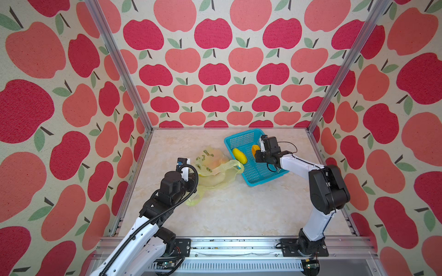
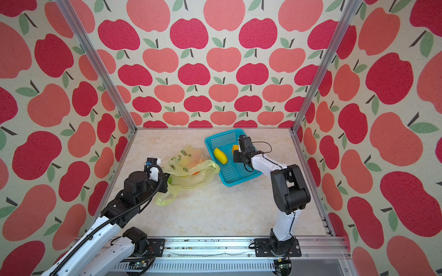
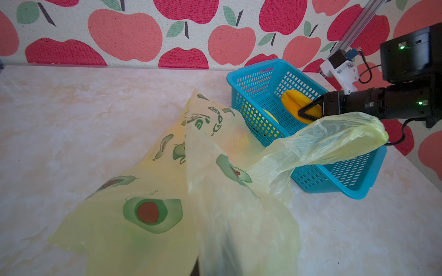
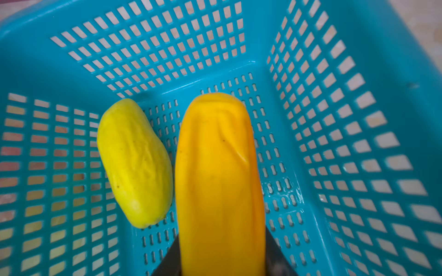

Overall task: Untie the knot of the plastic bag and take out the fruit
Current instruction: Place the fruit in the basket.

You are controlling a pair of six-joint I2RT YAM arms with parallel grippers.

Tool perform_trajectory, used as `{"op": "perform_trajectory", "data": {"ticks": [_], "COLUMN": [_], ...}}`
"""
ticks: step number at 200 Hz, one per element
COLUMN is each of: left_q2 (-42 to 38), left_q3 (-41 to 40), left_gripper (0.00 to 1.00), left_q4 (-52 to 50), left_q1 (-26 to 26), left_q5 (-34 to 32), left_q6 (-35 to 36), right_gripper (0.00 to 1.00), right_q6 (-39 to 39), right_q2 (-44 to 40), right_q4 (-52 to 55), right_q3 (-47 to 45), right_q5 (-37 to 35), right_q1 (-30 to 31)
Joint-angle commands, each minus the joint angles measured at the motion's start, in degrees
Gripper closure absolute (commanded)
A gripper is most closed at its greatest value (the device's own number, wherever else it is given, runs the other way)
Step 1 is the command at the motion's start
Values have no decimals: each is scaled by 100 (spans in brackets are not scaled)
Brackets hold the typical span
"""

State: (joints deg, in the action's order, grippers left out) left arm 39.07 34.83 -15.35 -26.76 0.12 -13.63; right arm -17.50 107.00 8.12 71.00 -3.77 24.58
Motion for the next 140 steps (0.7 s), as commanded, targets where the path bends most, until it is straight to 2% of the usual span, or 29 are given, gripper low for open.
{"op": "perform_trajectory", "data": {"ticks": [1, 26, 59, 94, 104, 119, 140], "left_q2": [10, -53, 25, 39, 5, -14, 45], "left_q3": [-20, -37, -48, 6, -7, -48, -5], "left_gripper": [100, 100, 100, 100, 100, 100, 100], "left_q4": [37, 49, 79, 28, 37, 76, 44], "left_q1": [31, 31, 44, 44, 40, 44, 48], "left_q5": [80, 71, 86, 190, 172, 129, 187], "left_q6": [1, 9, 0, 0, 0, -4, -6], "right_gripper": [78, 76, 69, 65, 59, 41, 30], "right_q6": [235, 324, 316, 293, 299, 278, 213], "right_q2": [537, 937, 1199, 1293, 1284, 1247, 1058], "right_q4": [646, 842, 750, 698, 700, 756, 791], "right_q3": [711, 1230, 1483, 1505, 1504, 1513, 1364], "right_q5": [227, 389, 940, 1160, 1147, 1072, 913], "right_q1": [-63, -67, -37, 96, 123, 132, 133]}}
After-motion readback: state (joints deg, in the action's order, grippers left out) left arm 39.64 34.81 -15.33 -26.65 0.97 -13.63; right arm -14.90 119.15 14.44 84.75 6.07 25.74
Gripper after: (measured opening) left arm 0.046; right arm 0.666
